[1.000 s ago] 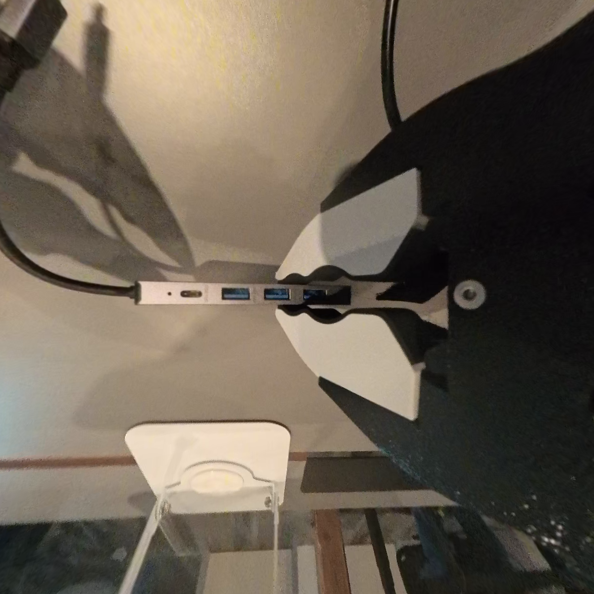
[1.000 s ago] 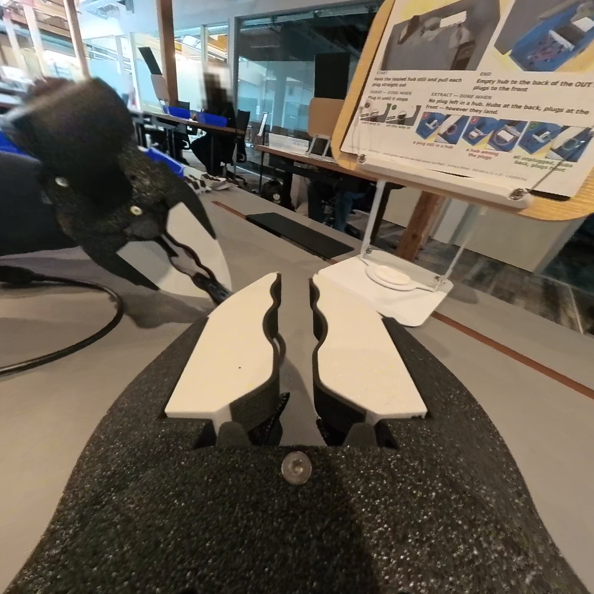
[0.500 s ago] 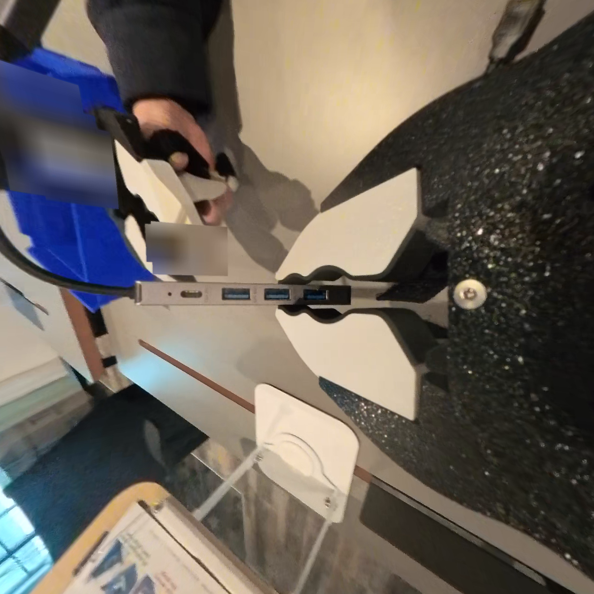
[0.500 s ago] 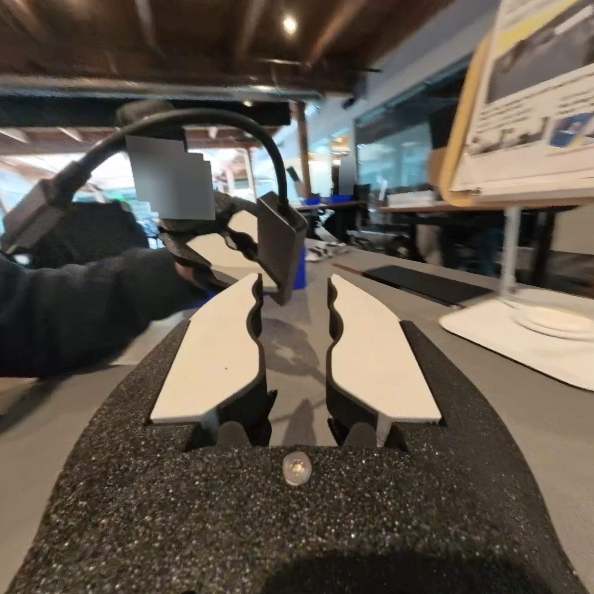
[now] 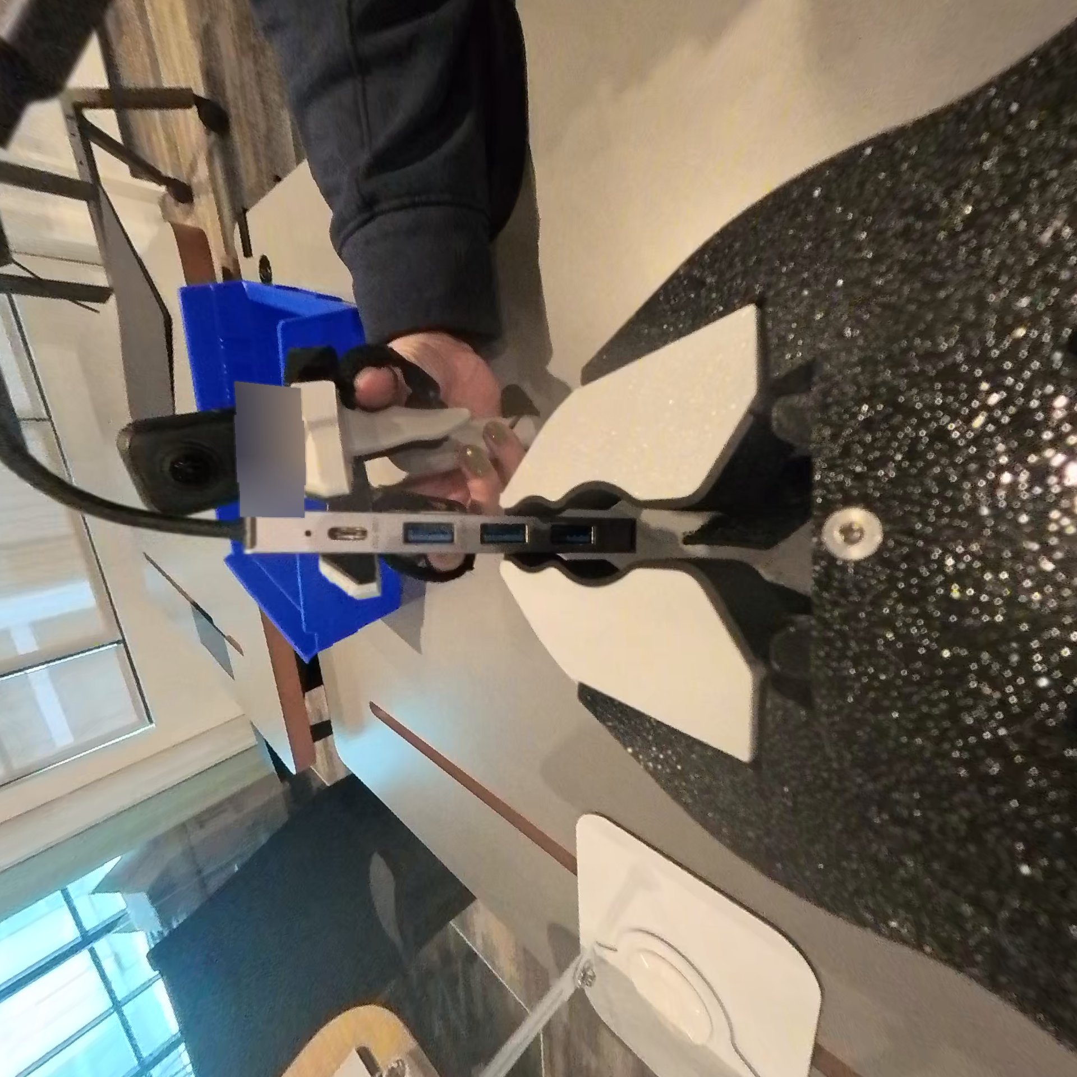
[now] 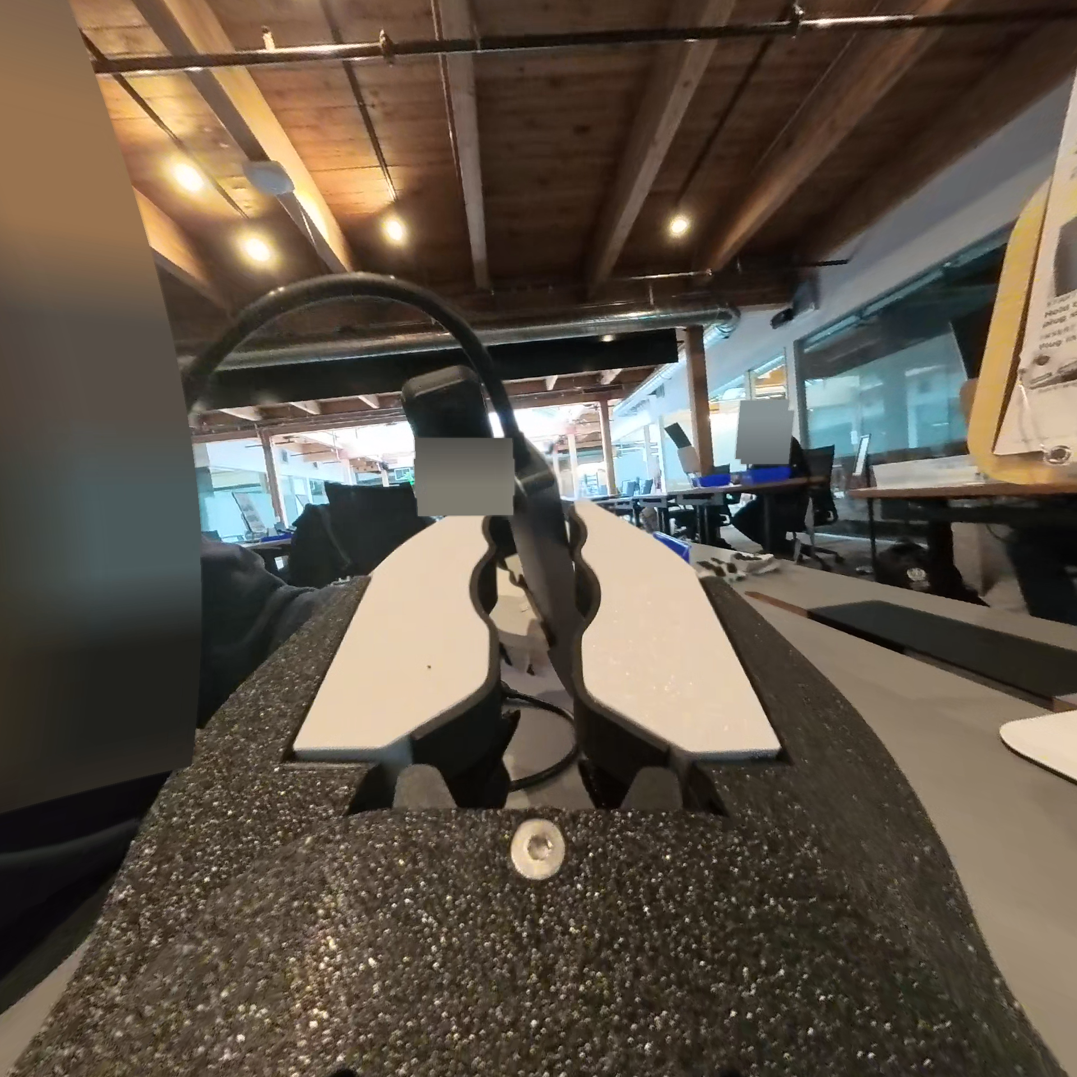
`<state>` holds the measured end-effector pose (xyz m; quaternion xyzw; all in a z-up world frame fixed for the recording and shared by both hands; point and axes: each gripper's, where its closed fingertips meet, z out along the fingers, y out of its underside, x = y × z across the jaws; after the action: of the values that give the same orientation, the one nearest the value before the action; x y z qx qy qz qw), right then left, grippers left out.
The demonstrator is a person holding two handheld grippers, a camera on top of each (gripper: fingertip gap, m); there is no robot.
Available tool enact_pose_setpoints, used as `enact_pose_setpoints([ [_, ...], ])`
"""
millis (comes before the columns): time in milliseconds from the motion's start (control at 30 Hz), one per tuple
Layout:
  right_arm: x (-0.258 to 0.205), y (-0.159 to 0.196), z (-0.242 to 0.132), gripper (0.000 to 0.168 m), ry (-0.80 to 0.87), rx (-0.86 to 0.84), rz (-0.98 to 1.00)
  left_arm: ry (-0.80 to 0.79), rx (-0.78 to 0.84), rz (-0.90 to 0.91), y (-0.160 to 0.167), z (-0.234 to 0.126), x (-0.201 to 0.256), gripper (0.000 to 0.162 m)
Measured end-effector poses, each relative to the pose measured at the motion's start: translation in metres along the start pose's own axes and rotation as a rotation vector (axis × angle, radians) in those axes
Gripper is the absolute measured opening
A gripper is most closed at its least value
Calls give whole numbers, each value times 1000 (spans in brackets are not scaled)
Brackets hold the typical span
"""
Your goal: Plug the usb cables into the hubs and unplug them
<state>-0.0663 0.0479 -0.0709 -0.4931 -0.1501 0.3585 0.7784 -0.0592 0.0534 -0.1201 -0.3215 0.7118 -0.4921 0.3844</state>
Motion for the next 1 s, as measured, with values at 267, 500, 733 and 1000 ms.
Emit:
enact_pose_setpoints([
  [267,-13,3,3,33,-73,-34,16,52,32,-31,-2,4,9,11],
  [500,-13,0,4,26,-78,2,42,68,59,-37,-6,7,14,11],
  [733,-13,-5,1,19,-96,26,57,66,84,-46,-9,7,15,11],
  [1000,-15,-5,1,19,-110,28,65,73,103,-74,-10,8,17,11],
])
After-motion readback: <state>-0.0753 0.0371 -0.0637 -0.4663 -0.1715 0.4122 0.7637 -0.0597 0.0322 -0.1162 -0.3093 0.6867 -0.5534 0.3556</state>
